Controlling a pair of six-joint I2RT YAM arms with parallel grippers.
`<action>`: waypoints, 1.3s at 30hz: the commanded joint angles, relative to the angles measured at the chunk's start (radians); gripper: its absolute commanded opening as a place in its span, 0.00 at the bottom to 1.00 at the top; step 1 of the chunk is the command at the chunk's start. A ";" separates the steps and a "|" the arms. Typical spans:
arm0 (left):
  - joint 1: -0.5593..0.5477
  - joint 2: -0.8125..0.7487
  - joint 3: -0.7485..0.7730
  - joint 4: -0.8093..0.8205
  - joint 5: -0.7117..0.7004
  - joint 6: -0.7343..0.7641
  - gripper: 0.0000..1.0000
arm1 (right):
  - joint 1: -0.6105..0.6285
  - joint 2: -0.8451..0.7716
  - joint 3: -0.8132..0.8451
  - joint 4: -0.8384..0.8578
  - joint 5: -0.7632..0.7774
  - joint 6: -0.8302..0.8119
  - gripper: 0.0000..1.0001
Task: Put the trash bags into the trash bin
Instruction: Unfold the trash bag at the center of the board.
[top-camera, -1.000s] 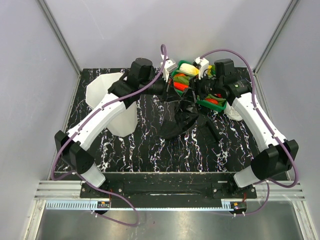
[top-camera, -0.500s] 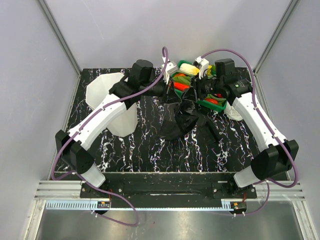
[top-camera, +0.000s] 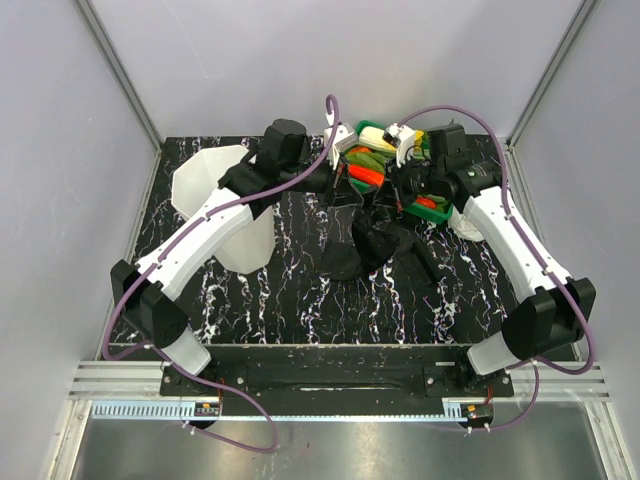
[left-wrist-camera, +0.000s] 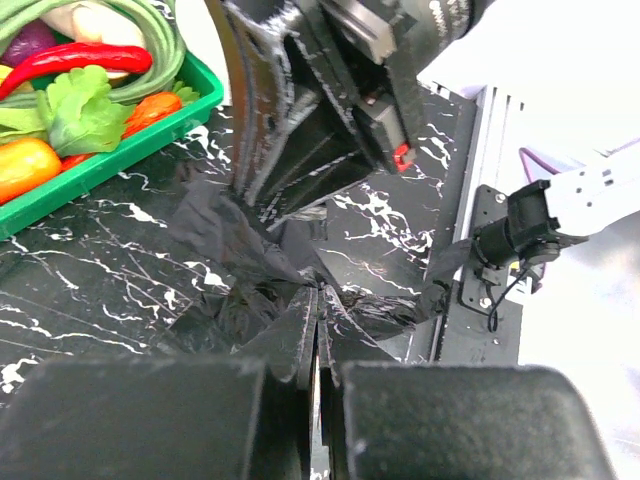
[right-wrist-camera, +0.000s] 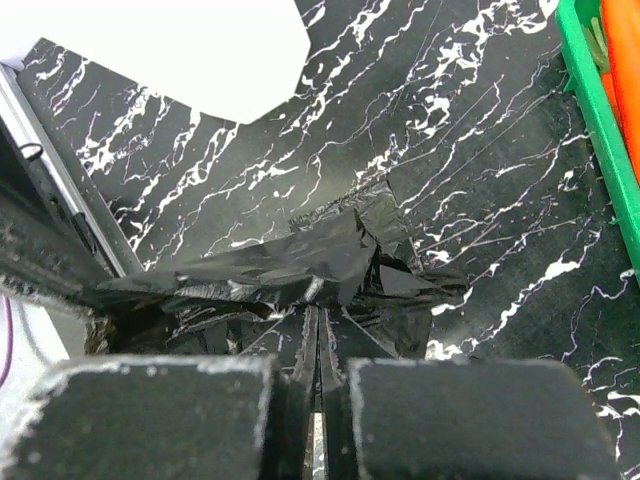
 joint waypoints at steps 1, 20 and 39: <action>0.011 -0.019 0.035 0.025 -0.070 0.037 0.00 | -0.005 -0.064 0.020 -0.080 0.009 -0.105 0.00; 0.026 -0.012 -0.019 0.025 -0.294 0.169 0.00 | -0.005 -0.205 0.029 -0.224 -0.060 -0.242 0.00; 0.052 -0.042 -0.101 0.026 -0.455 0.373 0.00 | -0.048 -0.256 0.082 -0.201 0.052 -0.213 0.00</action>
